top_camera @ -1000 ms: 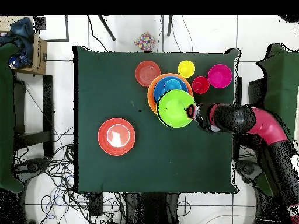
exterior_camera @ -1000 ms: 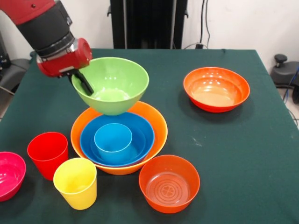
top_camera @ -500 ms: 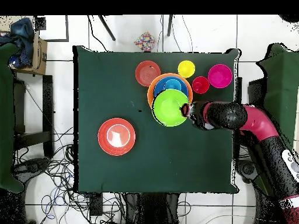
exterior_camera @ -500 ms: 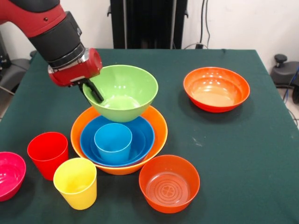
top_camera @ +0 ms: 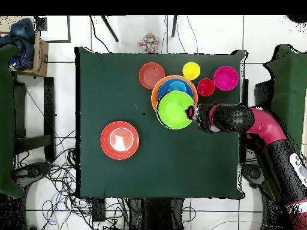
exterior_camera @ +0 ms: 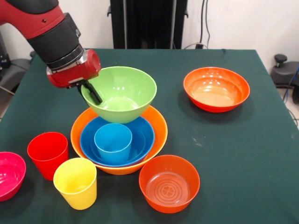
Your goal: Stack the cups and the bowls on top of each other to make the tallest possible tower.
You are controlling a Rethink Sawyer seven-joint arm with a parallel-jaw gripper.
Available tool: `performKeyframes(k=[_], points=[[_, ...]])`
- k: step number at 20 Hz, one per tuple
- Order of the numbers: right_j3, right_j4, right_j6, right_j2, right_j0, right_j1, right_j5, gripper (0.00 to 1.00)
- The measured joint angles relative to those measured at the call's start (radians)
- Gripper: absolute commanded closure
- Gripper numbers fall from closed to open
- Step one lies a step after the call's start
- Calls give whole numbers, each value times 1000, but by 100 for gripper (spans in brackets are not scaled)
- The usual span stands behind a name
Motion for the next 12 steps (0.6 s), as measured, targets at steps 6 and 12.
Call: performKeyframes(k=[6,12], points=[[-18,0,0,0,0,0,0,100],[-46,0,0,0,0,0,13,100]])
